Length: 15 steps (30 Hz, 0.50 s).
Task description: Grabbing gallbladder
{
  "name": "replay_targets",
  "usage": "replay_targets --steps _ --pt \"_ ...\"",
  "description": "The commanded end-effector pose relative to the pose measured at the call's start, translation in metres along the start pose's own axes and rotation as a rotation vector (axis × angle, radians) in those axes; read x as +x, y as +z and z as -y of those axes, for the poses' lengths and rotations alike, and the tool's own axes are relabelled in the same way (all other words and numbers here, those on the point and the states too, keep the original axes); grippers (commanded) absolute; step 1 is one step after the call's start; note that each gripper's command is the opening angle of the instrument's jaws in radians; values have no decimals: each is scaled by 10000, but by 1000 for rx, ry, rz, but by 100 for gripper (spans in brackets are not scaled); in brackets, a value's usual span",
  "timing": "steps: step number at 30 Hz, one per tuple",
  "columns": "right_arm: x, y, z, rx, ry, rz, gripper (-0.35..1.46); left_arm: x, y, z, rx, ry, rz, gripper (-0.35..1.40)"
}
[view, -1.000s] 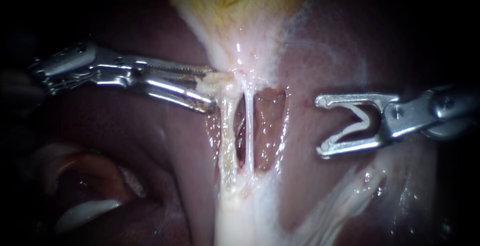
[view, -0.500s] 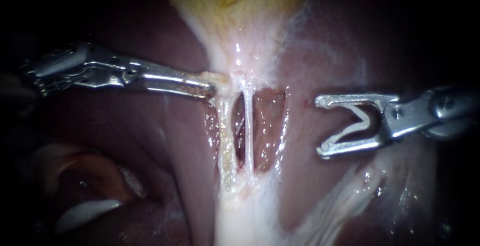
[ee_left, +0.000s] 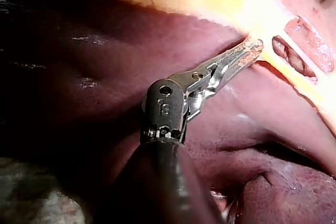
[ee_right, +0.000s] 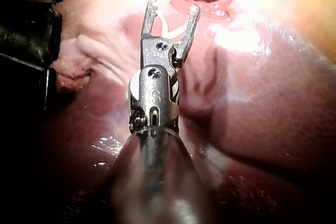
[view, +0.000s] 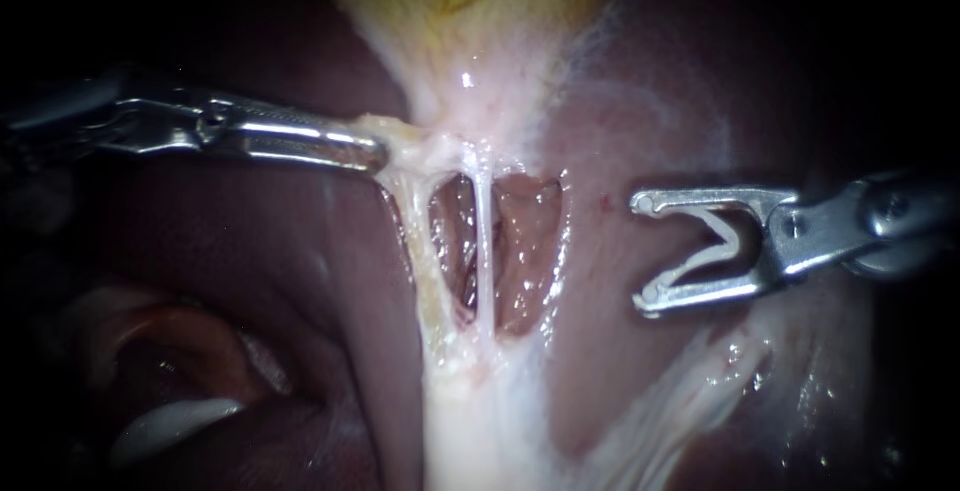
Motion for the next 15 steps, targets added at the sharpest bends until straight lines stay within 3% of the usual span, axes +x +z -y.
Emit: replay_targets --steps 1,6,15 --pt "0 0 0 0 0 0 44 -1 -4 -1 -4 0 4 -35" --pt "-1 0 0 0 0 0 44 -7 -18 -4 -11 -6 15 -35" --pt "-1 0 0 0 0 0 44 -7 -17 -4 -12 -6 15 -35"
